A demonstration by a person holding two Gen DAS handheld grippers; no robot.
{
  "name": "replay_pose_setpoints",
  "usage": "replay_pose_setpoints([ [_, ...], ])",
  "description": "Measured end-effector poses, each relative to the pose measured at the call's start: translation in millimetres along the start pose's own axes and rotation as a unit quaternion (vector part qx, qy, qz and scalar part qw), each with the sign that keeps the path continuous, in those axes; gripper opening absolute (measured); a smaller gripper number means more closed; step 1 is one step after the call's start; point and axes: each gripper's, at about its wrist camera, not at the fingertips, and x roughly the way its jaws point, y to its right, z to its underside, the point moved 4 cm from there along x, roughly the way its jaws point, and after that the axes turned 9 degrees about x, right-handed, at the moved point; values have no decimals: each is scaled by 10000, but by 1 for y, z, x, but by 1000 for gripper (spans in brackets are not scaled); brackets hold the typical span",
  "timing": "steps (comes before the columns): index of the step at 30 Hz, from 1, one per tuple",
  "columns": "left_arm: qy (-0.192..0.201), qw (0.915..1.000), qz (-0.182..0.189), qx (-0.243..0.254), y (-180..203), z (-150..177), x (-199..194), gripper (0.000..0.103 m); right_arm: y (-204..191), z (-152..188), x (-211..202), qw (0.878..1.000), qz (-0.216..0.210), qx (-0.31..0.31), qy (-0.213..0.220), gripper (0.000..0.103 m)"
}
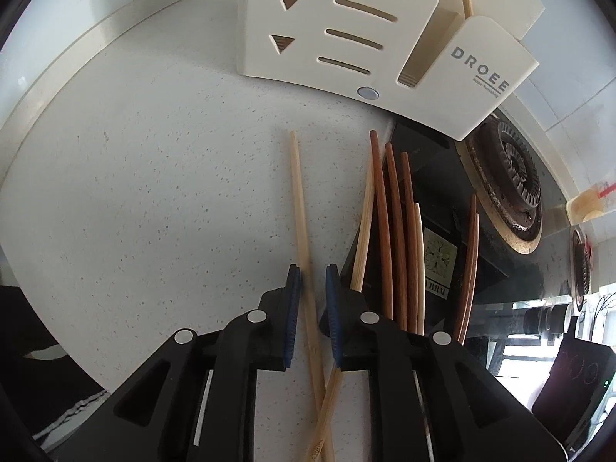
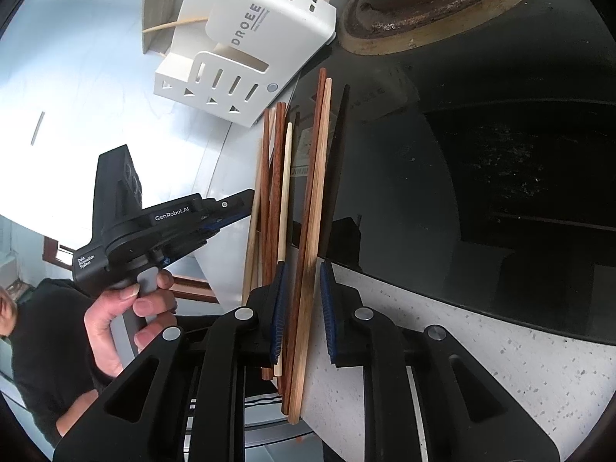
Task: Organize utensils
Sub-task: 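Close the left gripper on a bamboo chopstick while the right gripper closes on chopsticks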
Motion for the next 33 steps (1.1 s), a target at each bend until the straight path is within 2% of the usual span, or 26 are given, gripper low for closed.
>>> replay_pose_setpoints([
  [7,-14,10000,-37,-36,-4,1,-1,12,2,-1,1,10000,-50,31,-23,14],
  [9,-36,9999,-100,9,-4,0,0,8,2,-1,2,10000,-42,9,-30,14],
  [21,-238,9994,-231,83,2,-7,1,6,-3,1,5,9998,93,-153,-65,14],
  [23,-241,9992,-304,121,4,-8,1,6,-2,1,6,9999,87,-123,-68,11],
  [33,-242,9994,-218,130,5,-8,3,6,-1,1,7,9999,-42,-76,-104,7],
])
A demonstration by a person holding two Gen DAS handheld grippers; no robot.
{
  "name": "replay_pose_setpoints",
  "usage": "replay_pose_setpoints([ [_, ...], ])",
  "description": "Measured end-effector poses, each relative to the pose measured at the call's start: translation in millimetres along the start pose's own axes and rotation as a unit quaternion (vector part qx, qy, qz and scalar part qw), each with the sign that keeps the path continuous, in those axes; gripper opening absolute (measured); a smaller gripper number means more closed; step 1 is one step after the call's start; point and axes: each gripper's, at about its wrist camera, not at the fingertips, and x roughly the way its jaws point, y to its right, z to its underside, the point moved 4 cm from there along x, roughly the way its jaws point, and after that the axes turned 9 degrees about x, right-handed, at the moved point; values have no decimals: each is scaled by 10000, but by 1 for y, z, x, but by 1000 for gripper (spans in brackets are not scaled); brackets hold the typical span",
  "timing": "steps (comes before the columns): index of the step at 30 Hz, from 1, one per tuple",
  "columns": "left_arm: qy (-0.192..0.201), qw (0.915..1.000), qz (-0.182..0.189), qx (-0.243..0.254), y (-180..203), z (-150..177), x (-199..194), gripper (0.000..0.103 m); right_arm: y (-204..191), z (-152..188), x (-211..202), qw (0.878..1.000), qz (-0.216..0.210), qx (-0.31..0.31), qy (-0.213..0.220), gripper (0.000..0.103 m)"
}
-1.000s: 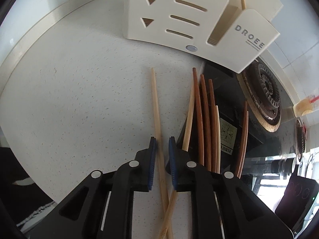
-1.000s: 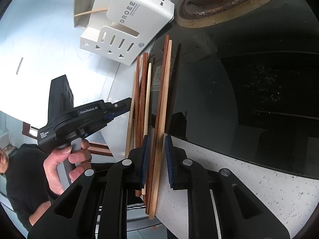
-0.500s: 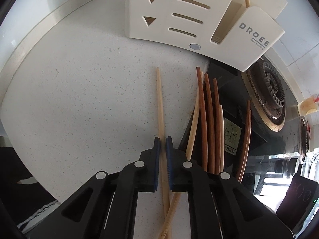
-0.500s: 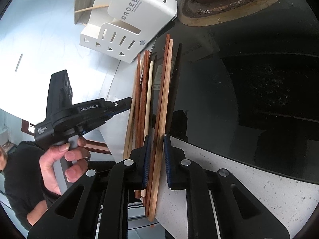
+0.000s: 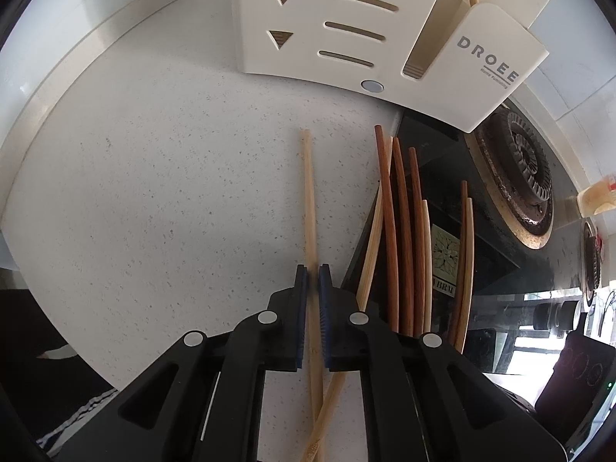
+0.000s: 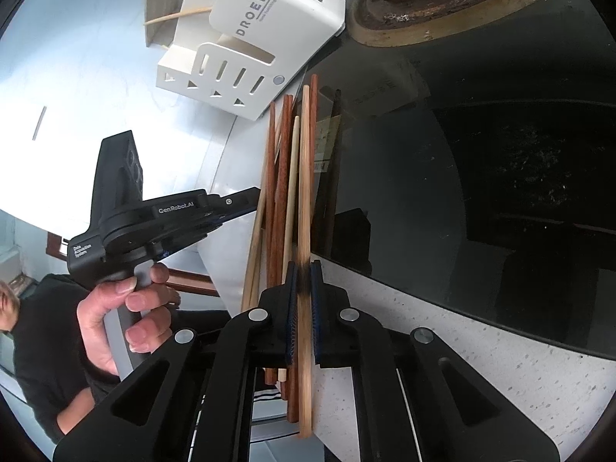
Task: Organize utensils
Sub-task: 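Close the left gripper on a bamboo chopstick while the right gripper closes on chopsticks, then lift the held chopsticks and carry them over the DROEE holder with both grippers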
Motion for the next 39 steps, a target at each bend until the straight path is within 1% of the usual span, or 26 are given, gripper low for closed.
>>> replay_pose_setpoints([
  [6,57,10000,-12,9,-5,2,-3,6,1,-3,-6,9999,-26,30,103,7],
  [12,165,9999,-4,47,-7,2,-10,6,-3,-5,-17,9996,-24,-80,267,7],
  [19,553,9983,-61,185,-5,2,-29,6,-11,-6,-31,9980,76,-282,568,7],
  [22,652,9976,10,242,-4,3,-33,5,-15,-8,-36,9968,121,-396,677,7],
  [24,769,9965,-37,312,-5,2,-37,5,-19,-9,-38,9953,193,-519,793,7],
  [30,979,9942,-101,433,-2,-1,-47,5,-25,-12,-40,9942,225,-576,884,7],
  [33,1187,9916,-144,501,1,-3,-57,5,-29,-11,-41,9931,223,-667,939,7],
  [36,1378,9884,-207,602,3,-1,-64,5,-37,-11,-44,9897,263,-871,1104,7],
  [39,1660,9828,-333,738,7,1,-69,5,-47,-11,-50,9832,303,-1162,1372,7],
])
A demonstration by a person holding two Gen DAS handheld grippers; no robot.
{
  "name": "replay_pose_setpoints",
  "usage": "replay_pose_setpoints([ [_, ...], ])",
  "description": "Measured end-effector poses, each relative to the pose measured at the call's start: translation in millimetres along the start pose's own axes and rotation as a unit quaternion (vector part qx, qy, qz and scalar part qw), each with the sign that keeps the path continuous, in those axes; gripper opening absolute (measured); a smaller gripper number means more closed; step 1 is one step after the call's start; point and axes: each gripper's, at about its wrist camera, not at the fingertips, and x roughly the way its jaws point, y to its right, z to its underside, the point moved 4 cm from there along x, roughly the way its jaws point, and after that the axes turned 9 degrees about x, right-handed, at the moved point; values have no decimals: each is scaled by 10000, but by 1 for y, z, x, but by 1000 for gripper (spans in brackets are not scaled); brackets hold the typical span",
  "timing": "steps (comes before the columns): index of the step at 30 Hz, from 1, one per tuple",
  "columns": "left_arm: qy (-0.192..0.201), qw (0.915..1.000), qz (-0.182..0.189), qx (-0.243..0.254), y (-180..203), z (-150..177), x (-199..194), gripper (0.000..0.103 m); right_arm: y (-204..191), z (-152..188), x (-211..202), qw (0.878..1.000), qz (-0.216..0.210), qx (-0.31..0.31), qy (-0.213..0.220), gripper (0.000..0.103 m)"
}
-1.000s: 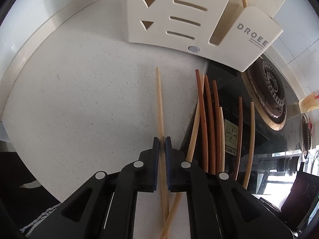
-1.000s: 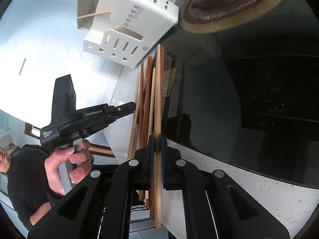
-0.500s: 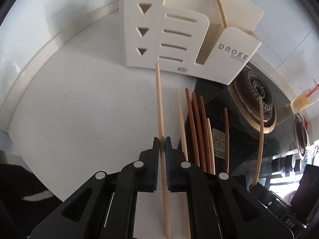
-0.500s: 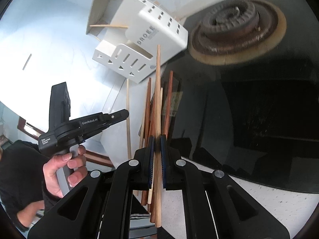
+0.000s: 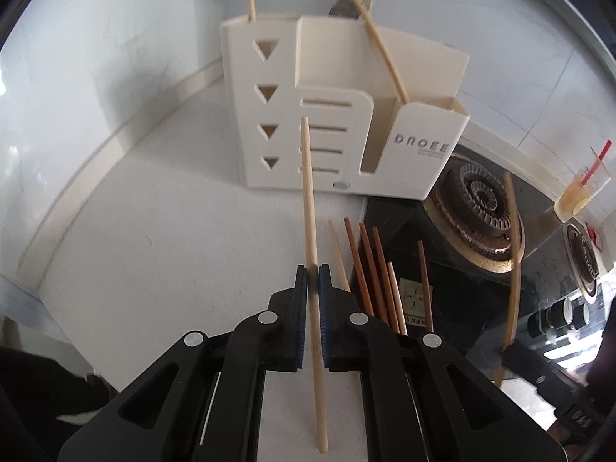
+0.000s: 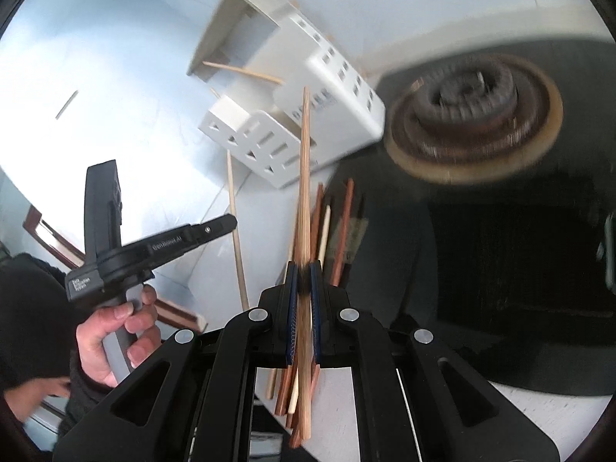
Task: Organize utensils
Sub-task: 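Lift the held chopsticks and carry them over the DROEE holder with both grippers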
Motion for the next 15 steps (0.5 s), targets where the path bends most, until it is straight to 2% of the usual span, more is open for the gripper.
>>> replay_pose_setpoints([
  [3,251,9996,-86,21,-2,-4,-5,5,-10,-6,-6,9989,93,-318,320,7],
  [8,908,9949,-311,316,3,-12,-26,5,-21,-15,-12,9946,305,-686,714,7],
  [12,1531,9851,-557,550,7,-17,-47,5,-32,-24,-16,9865,525,-1073,1120,7],
  [15,2061,9728,-807,689,9,-21,-65,5,-45,-34,-20,9790,621,-1363,1383,7],
])
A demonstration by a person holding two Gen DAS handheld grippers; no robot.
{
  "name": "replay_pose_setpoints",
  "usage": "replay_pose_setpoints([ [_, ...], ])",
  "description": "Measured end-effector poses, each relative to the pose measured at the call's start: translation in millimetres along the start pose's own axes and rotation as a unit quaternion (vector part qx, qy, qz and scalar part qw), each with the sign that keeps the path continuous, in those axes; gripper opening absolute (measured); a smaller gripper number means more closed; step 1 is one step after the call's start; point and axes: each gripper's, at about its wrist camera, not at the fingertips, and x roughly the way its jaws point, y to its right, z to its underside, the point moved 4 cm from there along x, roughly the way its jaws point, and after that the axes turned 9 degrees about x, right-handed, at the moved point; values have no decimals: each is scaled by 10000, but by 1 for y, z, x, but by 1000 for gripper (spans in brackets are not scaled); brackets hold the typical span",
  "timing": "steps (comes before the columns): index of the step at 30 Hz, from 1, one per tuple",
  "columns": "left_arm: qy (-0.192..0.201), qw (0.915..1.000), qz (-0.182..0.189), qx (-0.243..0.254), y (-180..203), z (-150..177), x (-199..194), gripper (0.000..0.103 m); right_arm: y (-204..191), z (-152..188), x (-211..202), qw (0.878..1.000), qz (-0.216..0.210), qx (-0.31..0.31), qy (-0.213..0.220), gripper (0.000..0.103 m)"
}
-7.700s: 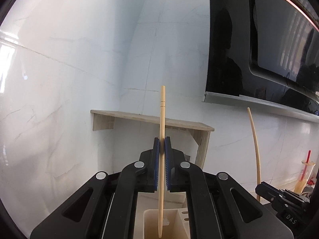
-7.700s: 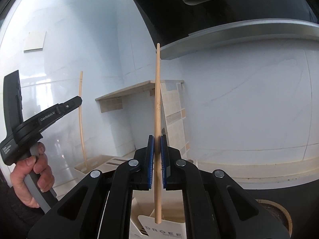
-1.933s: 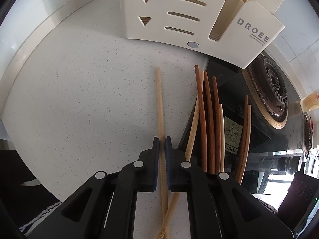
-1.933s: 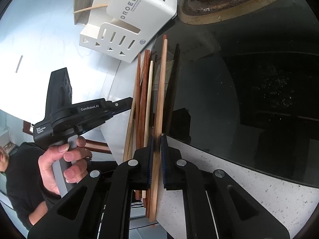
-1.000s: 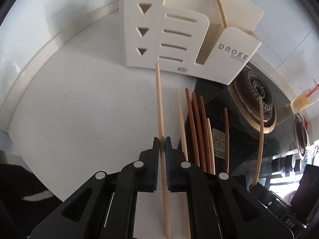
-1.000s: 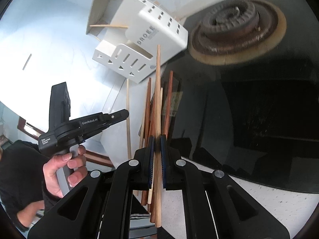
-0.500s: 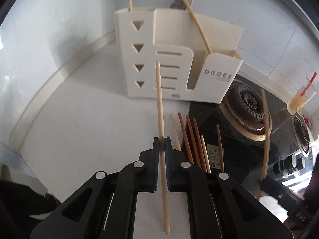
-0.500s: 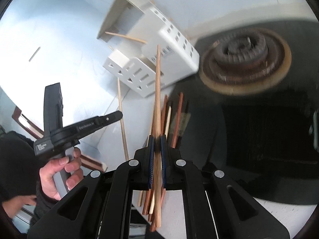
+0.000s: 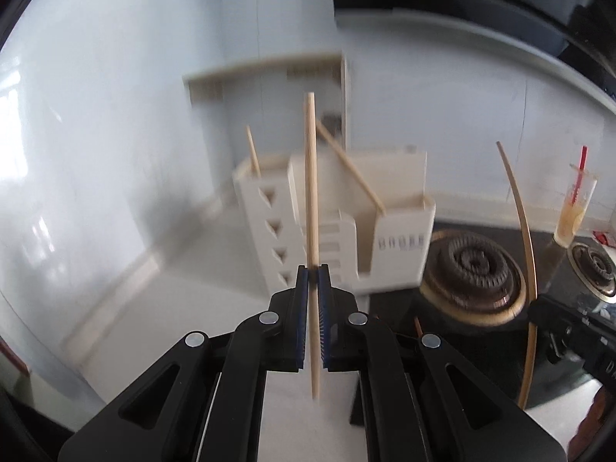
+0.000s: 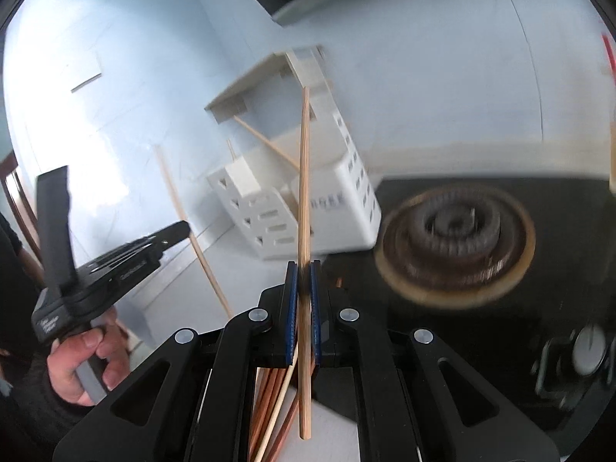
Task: Organize utensils
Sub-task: 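Lift the held chopsticks and carry them over the DROEE holder with both grippers, then lower the chopsticks into the holder and open both grippers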
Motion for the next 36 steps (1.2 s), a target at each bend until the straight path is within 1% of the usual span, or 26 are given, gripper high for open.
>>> replay_pose_setpoints([
  [3,354,9993,-143,-38,-8,-13,-8,4,-10,-16,-1,9995,1,-180,254,7],
  [5,504,9985,-207,-113,-16,-22,-10,4,-19,-29,0,9987,-53,-267,422,7],
  [6,556,9981,-218,-142,-18,-25,-11,4,-24,-36,1,9981,-91,-330,505,7],
  [8,645,9973,-266,-207,-28,-33,-10,0,-34,-47,4,9966,-109,-494,656,7],
  [11,717,9966,-325,-228,-37,-44,-6,0,-43,-58,13,9956,-155,-579,724,7],
  [14,778,9960,-406,-159,-39,-54,1,0,-45,-68,24,9959,-207,-482,737,7],
  [16,713,9966,-356,-202,-40,-56,9,0,-43,-74,35,9966,-221,-386,695,7],
  [18,665,9970,-315,-243,-40,-58,16,0,-46,-76,40,9962,-184,-449,725,7],
  [20,687,9969,-319,-200,-40,-58,18,0,-48,-78,43,9952,-156,-552,799,7],
  [22,741,9967,-307,-140,-39,-60,19,0,-51,-82,43,9937,-220,-624,903,7],
  [24,828,9961,-276,-161,-40,-64,18,0,-52,-88,44,9928,-251,-634,985,7],
  [26,949,9952,-149,-197,-41,-69,16,0,-52,-95,47,9918,-253,-646,1074,7],
  [28,1099,9937,-95,-214,-43,-75,16,0,-53,-103,52,9898,-194,-756,1195,7],
  [33,1456,9884,-107,-420,-58,-85,17,0,-59,-115,62,9816,-80,-1174,1506,7],
  [36,1552,9863,-126,-545,-65,-84,18,1,-59,-123,71,9781,-28,-1286,1635,7],
])
